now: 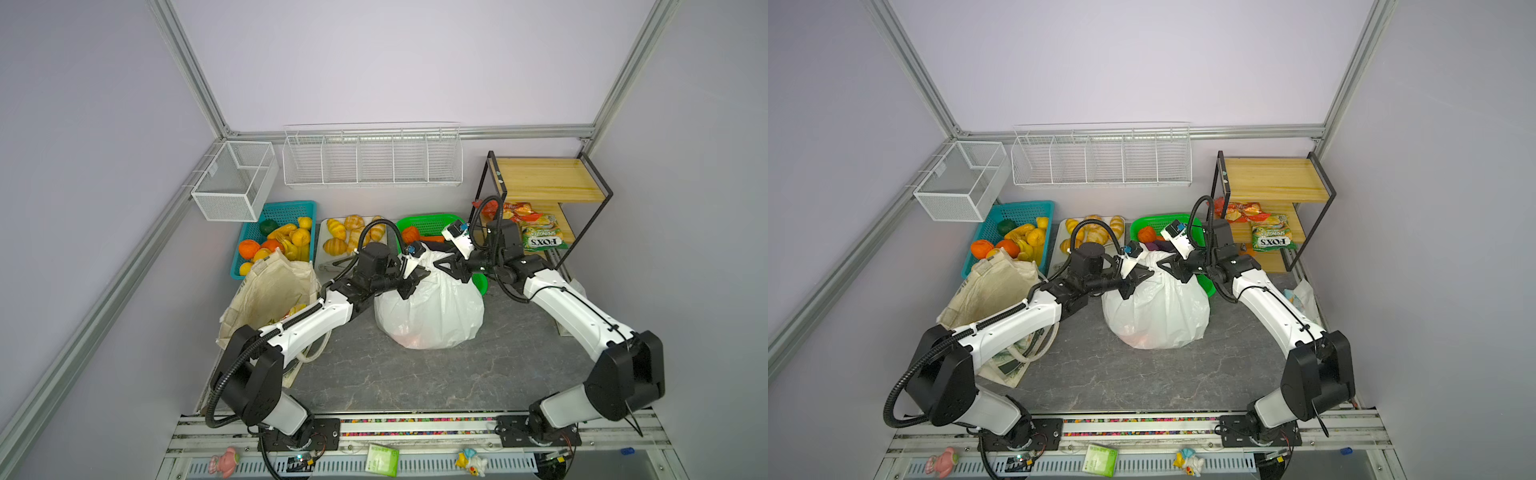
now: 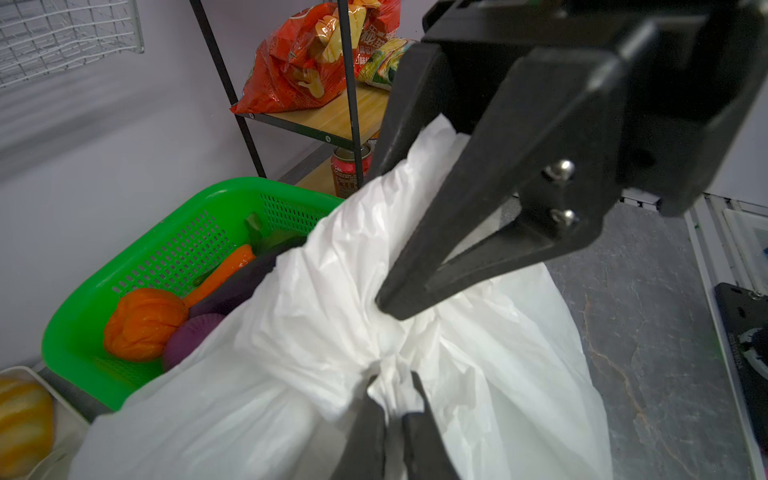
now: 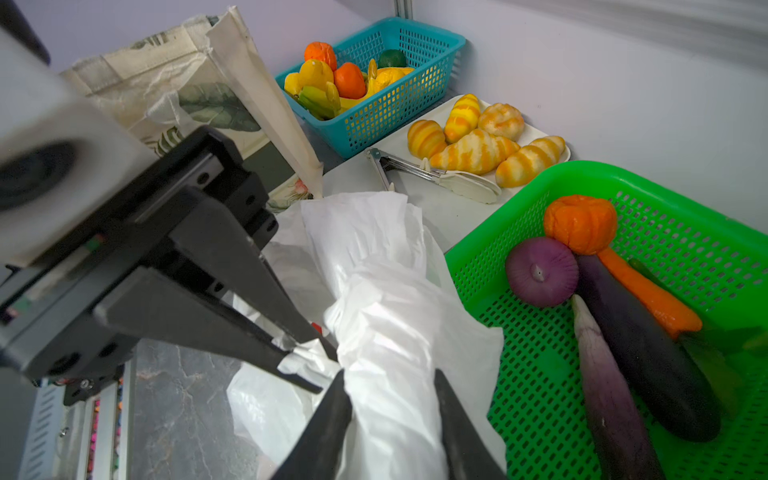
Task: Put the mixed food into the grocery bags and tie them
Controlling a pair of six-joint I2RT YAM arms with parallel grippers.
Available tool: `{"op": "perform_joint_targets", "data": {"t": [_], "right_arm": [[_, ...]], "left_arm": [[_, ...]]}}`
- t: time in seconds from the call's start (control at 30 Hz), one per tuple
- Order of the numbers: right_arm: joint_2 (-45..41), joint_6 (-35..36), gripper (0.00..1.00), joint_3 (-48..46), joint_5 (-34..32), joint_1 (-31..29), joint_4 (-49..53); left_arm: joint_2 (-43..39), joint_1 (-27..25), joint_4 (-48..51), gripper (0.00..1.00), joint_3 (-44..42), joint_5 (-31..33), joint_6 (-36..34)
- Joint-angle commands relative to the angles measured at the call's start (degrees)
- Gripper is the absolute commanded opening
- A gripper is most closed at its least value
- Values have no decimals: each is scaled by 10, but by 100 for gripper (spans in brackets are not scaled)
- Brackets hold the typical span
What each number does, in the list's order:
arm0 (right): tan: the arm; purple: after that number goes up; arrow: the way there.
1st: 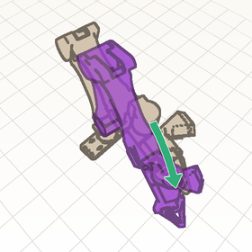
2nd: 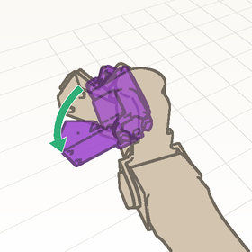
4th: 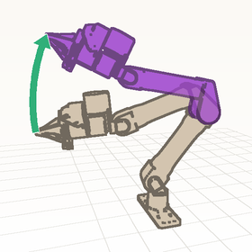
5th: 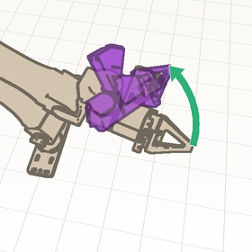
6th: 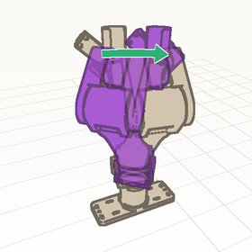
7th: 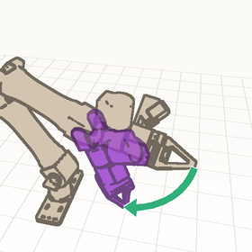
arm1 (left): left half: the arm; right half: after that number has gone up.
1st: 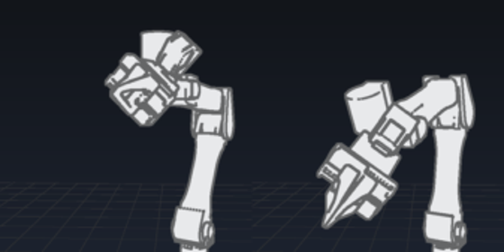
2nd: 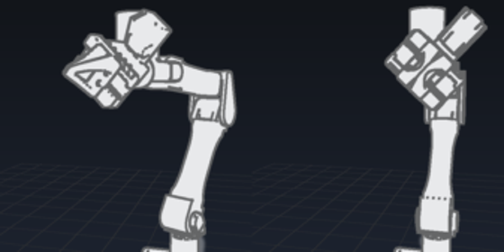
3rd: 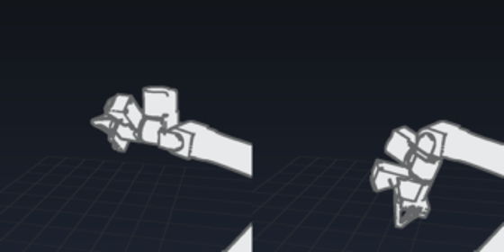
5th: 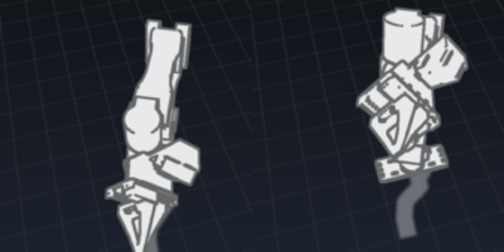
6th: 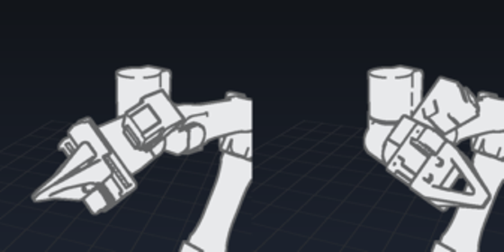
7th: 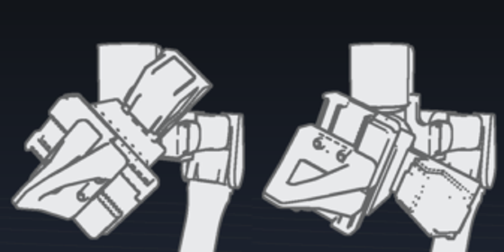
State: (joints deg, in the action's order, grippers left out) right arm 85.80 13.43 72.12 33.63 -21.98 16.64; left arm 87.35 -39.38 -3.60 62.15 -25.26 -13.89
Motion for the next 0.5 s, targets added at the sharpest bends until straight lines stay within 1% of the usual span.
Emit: {"op": "perform_joint_targets", "data": {"t": [0.0, 0.07, 0.1, 0.23, 0.33, 0.47], "right_arm": [[-13, 34, 14, 3, -4, -3, -6], [-27, 44, 7, -6, -3, -3, -16], [-33, 49, 6, -10, -1, -3, -22], [-52, 72, 6, -15, 12, -4, -23], [-63, 84, 6, -20, 25, -3, -22], [-73, 86, 6, -23, 42, -3, -28]], "left_arm": [[-22, 2, 35, 31, 18, -8, -16], [-45, 3, 51, 41, 20, -32, -19], [-58, 5, 57, 45, 20, -40, -19], [-98, 23, 66, 52, 26, -67, -23], [-104, 46, 76, 56, 42, -70, -33], [-71, 56, 147, 60, 99, -55, -97]]}}
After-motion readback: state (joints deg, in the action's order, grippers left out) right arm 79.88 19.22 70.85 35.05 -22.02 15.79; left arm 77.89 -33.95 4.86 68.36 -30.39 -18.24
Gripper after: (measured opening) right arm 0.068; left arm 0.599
